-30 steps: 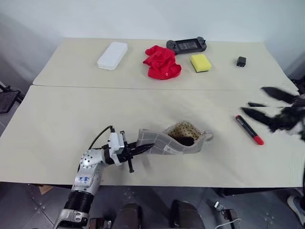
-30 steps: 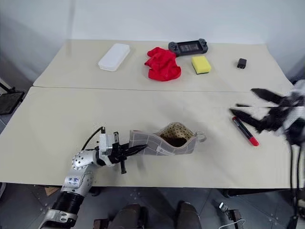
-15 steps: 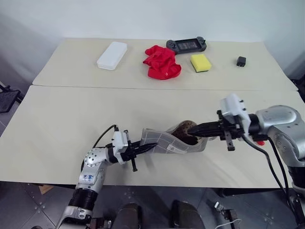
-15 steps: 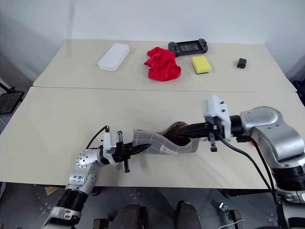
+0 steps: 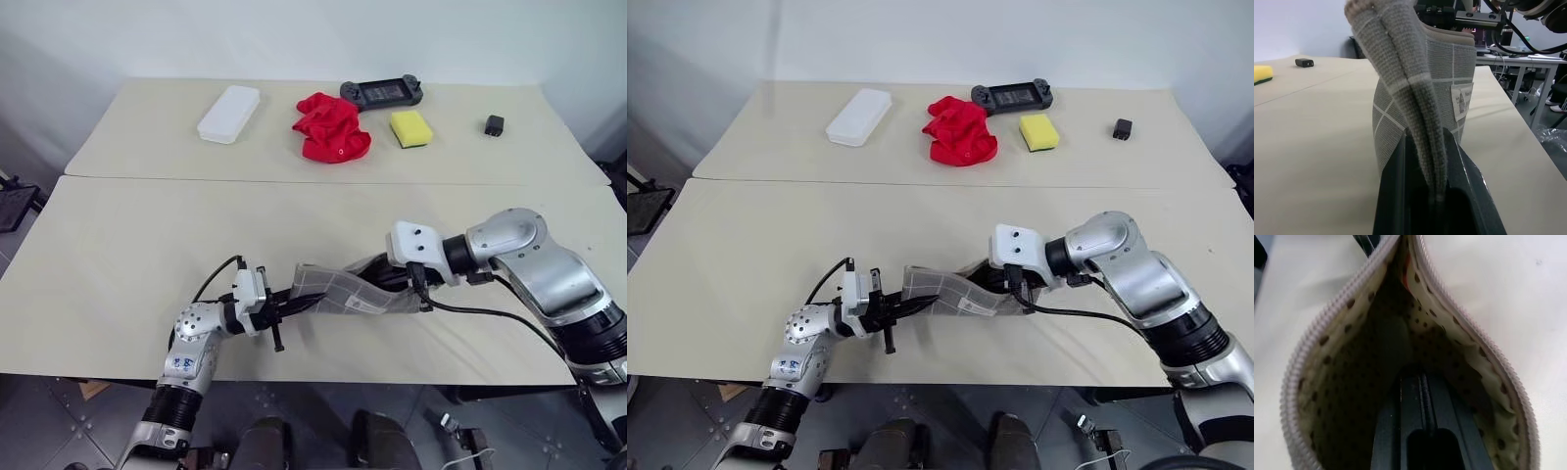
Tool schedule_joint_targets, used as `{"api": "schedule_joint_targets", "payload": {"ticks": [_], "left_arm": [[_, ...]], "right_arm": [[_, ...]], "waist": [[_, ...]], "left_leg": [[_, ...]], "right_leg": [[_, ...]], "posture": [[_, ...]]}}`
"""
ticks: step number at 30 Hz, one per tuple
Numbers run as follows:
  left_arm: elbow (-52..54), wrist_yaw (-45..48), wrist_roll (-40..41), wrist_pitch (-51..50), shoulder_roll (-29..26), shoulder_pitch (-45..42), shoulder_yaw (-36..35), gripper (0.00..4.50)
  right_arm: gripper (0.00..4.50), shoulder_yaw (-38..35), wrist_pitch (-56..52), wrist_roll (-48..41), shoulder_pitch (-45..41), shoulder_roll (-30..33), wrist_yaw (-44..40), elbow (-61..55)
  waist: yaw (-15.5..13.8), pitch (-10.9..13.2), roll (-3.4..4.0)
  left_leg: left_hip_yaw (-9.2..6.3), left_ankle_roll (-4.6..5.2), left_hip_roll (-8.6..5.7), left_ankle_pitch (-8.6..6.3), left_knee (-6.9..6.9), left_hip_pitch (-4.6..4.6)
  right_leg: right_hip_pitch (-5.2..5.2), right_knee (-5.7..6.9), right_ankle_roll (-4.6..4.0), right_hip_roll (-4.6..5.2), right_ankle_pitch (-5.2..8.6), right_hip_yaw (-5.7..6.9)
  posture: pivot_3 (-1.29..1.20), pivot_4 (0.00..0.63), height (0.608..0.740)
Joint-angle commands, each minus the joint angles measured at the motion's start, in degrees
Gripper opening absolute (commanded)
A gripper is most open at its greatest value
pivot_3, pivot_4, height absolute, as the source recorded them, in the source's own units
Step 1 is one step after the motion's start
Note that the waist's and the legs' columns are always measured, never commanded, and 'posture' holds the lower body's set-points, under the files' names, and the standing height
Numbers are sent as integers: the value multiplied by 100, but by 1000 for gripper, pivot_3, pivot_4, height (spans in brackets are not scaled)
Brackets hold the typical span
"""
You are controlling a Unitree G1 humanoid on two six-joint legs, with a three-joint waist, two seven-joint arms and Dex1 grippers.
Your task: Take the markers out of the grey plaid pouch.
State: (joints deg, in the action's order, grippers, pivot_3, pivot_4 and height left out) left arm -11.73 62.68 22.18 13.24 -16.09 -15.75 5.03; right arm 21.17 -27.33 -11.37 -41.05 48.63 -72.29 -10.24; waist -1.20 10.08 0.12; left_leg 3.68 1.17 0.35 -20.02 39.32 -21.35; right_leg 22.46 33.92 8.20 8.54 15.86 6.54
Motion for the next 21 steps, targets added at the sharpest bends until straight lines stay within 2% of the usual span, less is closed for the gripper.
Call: {"api": "schedule_joint_targets", "payload": {"ticks": [1,11,14,16,21], "left_arm": [[74,-18,-41,64,-6,17,-5,0],[-44,11,-53,103,32,-121,4,0],[-43,12,-32,130,44,-106,-18,0],[-44,9,-35,140,42,-92,-24,0],[-32,-14,-47,135,45,-67,-18,0]], "right_arm": [[41,316,250,472,-290,-203,-8,17],[41,1040,-265,1109,-579,-501,-366,-101],[613,1120,-340,1401,-624,-427,-374,80],[1389,1058,-407,1383,-628,-503,-373,110],[2917,1048,-608,1308,-591,-633,-426,19]], "waist": [[5,0,0],[10,0,0],[15,0,0],[14,0,0],[34,0,0]], "left_leg": [[0,0,0,0,0,0],[0,0,-1,0,0,0],[1,-1,0,0,0,0],[1,-1,-1,0,0,0],[0,-1,0,0,0,1]], "right_leg": [[0,0,0,0,0,0],[0,2,0,0,0,1],[0,3,0,0,0,2],[0,3,0,0,0,1],[0,4,0,0,0,1]], "posture": [[0,150,740],[0,150,740],[0,150,740],[0,150,740],[0,150,740]]}}
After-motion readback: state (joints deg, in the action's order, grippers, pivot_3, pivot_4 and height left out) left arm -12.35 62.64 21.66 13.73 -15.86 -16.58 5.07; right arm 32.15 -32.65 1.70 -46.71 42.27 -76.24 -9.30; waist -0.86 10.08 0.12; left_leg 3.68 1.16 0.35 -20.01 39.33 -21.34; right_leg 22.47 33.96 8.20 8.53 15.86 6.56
